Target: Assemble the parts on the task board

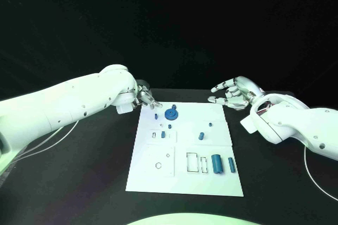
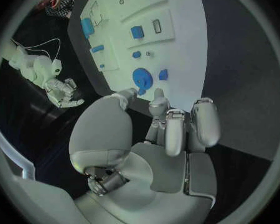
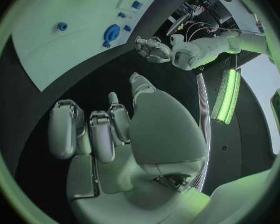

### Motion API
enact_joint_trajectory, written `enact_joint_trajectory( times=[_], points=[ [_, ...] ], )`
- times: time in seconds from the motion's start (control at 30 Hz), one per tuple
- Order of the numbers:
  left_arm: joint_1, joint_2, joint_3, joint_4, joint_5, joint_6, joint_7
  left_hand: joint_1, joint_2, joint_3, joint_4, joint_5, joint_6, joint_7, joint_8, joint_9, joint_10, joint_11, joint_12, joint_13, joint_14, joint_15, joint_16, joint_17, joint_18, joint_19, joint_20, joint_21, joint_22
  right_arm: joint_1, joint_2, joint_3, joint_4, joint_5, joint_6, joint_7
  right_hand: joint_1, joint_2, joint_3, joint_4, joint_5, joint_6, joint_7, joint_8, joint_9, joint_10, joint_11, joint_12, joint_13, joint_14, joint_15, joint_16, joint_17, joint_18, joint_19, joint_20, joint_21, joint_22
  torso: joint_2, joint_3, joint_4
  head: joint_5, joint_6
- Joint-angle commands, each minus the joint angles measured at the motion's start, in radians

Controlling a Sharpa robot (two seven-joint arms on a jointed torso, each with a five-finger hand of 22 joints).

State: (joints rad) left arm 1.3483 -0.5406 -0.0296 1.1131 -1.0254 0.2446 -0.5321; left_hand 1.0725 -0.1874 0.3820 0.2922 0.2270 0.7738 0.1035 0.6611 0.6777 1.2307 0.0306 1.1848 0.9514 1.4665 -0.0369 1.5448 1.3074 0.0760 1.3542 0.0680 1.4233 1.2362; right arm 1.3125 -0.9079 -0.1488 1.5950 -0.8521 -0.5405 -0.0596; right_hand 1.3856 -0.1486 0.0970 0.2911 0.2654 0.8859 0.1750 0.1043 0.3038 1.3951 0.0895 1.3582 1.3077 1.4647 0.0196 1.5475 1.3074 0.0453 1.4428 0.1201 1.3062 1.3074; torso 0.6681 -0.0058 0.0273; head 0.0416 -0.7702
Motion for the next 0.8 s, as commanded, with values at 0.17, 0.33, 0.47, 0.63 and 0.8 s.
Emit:
enact_joint_trajectory(
  times=[0.17,0.33,0.47,0.63,0.8],
  points=[
    [-0.02,0.041,-0.008,-0.072,0.006,0.037,0.008,-0.014,0.016,-0.018,0.001,-0.003,0.005,0.003,-0.009,-0.005,-0.006,0.001,-0.003,0.002,0.086,0.007,-0.005,0.211,-0.001,0.0,0.009,-0.004,0.0,0.0,0.003,0.0,0.001,-0.012,0.005,0.014,-0.008,-0.003,-0.007,-0.001,-0.003,-0.005,0.002,0.002,-0.002,-0.007,0.002,-0.006,0.06,0.086,-0.003,-0.007,0.18,0.016,-0.004,-0.001,-0.004,0.117,0.0,-0.0001,-0.0018,0.002,-0.003],
    [-0.032,0.062,-0.01,-0.11,0.017,0.03,0.01,-0.027,0.021,-0.031,0.001,-0.005,0.01,0.003,-0.012,-0.008,-0.006,0.001,0.0,0.004,0.087,0.007,-0.003,0.214,-0.001,0.0,0.009,-0.004,0.002,0.0,0.005,0.0,0.0,-0.012,0.005,0.014,-0.008,-0.003,-0.007,-0.001,-0.003,-0.005,0.002,0.002,-0.002,-0.007,0.002,-0.006,0.06,0.086,-0.003,-0.007,0.18,0.016,-0.004,-0.001,-0.004,0.117,0.0,0.0005,-0.0014,0.002,-0.003],
    [-0.039,0.076,-0.011,-0.135,0.024,0.03,0.011,-0.032,0.023,-0.036,0.001,-0.006,0.013,0.002,-0.012,-0.009,-0.006,0.001,0.001,0.005,0.087,0.007,-0.003,0.214,-0.001,0.0,0.009,-0.003,0.003,0.0,0.006,0.0,0.0,-0.012,0.005,0.015,-0.008,-0.003,-0.007,-0.001,-0.003,-0.005,0.002,0.002,-0.002,-0.007,0.002,-0.006,0.06,0.086,-0.003,-0.007,0.18,0.016,-0.004,-0.001,-0.004,0.117,0.0,0.0005,-0.0016,0.0,-0.006],
    [-0.042,0.084,-0.012,-0.149,0.03,0.039,0.012,-0.033,0.023,-0.037,0.001,-0.006,0.013,0.002,-0.012,-0.009,-0.006,0.001,0.0,0.004,0.087,0.007,-0.002,0.215,-0.002,0.001,0.009,-0.003,0.004,0.0,0.006,0.0,-0.001,-0.012,0.005,0.015,-0.008,-0.003,-0.007,-0.001,-0.003,-0.005,0.002,0.002,-0.002,-0.007,0.002,-0.006,0.06,0.086,-0.003,-0.007,0.18,0.016,-0.004,-0.001,-0.004,0.117,-0.001,0.0017,-0.0012,0.0,-0.008],
    [-0.044,0.089,-0.013,-0.156,0.032,0.054,0.012,-0.016,0.027,-0.038,-0.004,-0.002,0.018,0.0,-0.012,-0.011,-0.008,-0.001,0.001,0.003,0.087,0.006,-0.002,0.215,-0.001,0.001,0.009,-0.003,0.004,0.0,0.007,0.0,-0.001,-0.012,0.006,0.015,-0.008,-0.001,-0.007,-0.001,-0.002,-0.004,0.002,0.002,-0.002,-0.007,0.002,-0.006,0.06,0.085,-0.003,-0.007,0.179,0.016,-0.004,-0.001,-0.004,0.117,-0.003,0.0015,-0.0003,-0.001,-0.01]
  ],
)
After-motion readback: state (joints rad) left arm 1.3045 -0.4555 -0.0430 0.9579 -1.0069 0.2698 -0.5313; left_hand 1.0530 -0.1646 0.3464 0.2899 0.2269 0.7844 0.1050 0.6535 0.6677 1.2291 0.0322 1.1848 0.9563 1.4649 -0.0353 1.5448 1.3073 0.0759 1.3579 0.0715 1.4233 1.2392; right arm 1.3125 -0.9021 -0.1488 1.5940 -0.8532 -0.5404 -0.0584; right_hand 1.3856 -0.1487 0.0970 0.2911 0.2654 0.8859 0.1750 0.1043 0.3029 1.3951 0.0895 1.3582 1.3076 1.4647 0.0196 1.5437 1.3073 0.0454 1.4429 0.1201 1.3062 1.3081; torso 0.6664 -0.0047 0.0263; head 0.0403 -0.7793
